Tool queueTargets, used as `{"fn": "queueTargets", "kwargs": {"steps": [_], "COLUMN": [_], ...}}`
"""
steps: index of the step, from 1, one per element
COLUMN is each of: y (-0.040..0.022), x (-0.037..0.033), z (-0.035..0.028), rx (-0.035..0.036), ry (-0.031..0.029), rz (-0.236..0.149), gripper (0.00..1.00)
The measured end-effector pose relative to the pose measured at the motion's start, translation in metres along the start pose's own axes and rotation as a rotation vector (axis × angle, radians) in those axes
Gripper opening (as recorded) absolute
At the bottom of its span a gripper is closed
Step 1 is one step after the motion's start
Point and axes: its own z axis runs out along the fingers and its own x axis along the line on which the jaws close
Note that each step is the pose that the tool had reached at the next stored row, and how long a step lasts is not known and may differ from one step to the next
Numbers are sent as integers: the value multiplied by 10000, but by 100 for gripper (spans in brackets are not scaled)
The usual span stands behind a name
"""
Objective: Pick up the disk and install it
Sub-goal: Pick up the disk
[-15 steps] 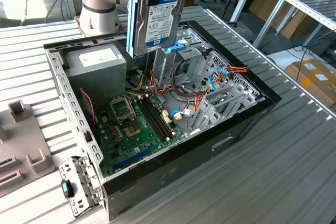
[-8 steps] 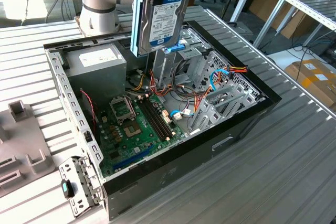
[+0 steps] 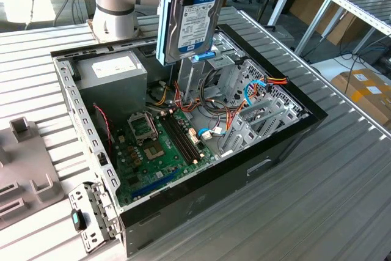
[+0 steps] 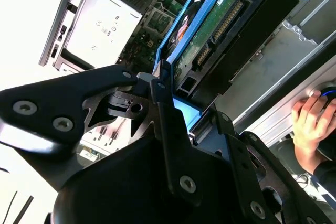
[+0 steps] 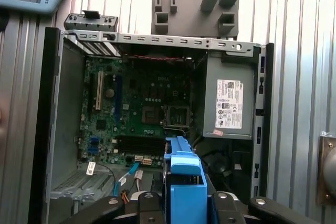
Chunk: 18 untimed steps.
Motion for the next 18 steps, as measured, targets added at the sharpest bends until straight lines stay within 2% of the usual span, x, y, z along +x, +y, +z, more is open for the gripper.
{"fn": "queueTargets", "kwargs": {"steps": [18], "y": [-245], "x": [18], "z": [-12], "rx": [0], "ry": [0], "rz": [1], "gripper": [37]}}
